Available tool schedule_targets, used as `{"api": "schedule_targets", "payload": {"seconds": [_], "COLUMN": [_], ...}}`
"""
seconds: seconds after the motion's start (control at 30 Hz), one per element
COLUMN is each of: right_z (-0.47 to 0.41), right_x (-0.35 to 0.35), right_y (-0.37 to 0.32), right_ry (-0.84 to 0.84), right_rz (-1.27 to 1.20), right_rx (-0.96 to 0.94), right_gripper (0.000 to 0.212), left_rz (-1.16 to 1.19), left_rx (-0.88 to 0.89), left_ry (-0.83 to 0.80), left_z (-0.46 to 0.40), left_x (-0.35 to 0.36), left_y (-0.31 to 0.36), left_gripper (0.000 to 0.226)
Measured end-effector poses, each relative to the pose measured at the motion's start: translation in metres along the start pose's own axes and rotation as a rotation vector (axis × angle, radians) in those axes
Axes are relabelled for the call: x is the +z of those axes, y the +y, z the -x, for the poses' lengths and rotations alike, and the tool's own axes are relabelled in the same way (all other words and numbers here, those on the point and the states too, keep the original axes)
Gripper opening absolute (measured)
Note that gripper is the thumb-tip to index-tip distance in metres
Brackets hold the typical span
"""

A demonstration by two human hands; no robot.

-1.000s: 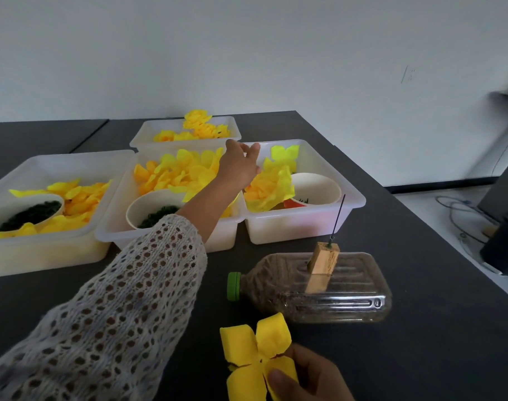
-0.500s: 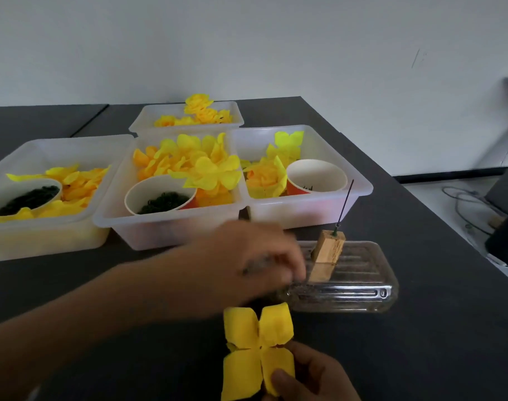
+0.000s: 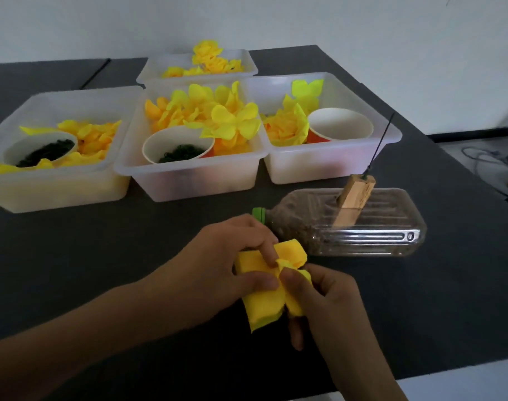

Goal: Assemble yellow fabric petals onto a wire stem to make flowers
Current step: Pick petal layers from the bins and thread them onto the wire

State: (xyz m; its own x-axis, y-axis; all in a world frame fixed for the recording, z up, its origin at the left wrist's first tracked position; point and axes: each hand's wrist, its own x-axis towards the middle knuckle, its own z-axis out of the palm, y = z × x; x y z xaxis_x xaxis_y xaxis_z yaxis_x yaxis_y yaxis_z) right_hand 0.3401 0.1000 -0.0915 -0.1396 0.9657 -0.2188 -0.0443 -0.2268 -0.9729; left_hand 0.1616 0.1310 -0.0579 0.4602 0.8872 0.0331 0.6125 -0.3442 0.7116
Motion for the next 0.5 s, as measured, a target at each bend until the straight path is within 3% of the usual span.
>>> {"api": "schedule_targets", "payload": {"seconds": [0.17, 0.37, 0.5], "right_z": [-0.002, -0.001, 0.002], "right_x": [0.002, -0.002, -0.013], "right_y": [0.001, -0.001, 0.009], "right_ry": [0.079, -0.058, -0.019], "right_rz": [0.075, 0.051, 0.137], "right_rx": [-0.086, -0.065, -0.008], "right_gripper": [0.05, 0.025, 0.05], "left_rz": [0.079, 0.18, 0.464], "left_rx": [-0.027, -0.16, -0.269], "left_ry": [0.11, 0.121, 0.283], "left_z": [0.0, -0.008, -0.021], "left_x": [0.005, -0.001, -0.023], "left_y": [0.005, 0.004, -0.008], "left_gripper": [0.013, 0.015, 0.033]}}
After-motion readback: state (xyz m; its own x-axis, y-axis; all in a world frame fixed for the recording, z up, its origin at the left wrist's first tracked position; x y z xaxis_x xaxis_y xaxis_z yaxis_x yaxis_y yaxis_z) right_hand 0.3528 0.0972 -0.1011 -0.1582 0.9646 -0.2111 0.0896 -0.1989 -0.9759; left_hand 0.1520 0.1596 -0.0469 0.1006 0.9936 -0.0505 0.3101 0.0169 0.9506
